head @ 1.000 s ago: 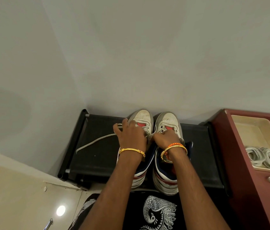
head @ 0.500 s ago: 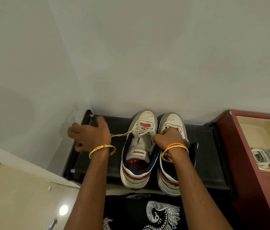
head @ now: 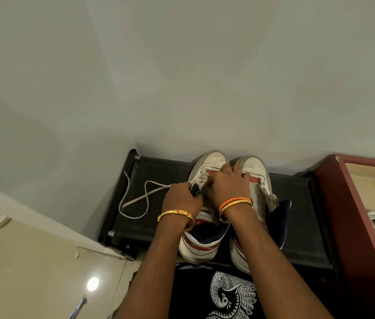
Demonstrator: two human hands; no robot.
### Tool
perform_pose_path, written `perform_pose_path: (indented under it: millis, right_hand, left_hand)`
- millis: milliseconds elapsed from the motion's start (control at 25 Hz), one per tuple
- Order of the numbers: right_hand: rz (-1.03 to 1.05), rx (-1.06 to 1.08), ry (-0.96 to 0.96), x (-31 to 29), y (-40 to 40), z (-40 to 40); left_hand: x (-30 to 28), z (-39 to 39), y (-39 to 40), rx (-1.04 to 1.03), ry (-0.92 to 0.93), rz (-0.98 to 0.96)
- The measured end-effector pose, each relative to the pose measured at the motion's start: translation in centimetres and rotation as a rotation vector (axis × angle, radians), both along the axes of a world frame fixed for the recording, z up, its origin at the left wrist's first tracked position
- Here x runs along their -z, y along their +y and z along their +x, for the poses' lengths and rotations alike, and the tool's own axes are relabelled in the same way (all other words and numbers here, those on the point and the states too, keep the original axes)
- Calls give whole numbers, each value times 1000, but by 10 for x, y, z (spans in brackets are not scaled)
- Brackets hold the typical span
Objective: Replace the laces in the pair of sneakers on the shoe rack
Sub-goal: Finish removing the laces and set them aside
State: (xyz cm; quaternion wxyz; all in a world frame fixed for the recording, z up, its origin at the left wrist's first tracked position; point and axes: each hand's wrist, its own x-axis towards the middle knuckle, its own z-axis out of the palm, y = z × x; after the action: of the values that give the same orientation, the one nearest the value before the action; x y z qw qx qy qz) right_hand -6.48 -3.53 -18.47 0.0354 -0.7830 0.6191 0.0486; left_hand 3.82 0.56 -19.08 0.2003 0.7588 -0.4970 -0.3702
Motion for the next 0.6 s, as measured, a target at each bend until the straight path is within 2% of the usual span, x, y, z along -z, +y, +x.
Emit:
perform_pose_path:
  millis: [200, 320, 440, 520, 600]
  right_hand:
    - [22, -19, -14, 3, -3, 3]
    - [40, 37, -155, -1, -3, 1]
    - [-14, 194, -415, -1, -6, -8]
    - [-33, 425, -690, 3, -15, -19]
    - [37, 725, -955, 5, -25, -34]
  left_hand:
    - [4, -1, -3, 41, -28, -15]
    - [4, -5, -1, 24, -94, -63]
    - [0, -6, 2, 1, -120, -112]
    - [-2, -4, 3, -10, -130, -114]
    - [-3, -4, 4, -20, -127, -100]
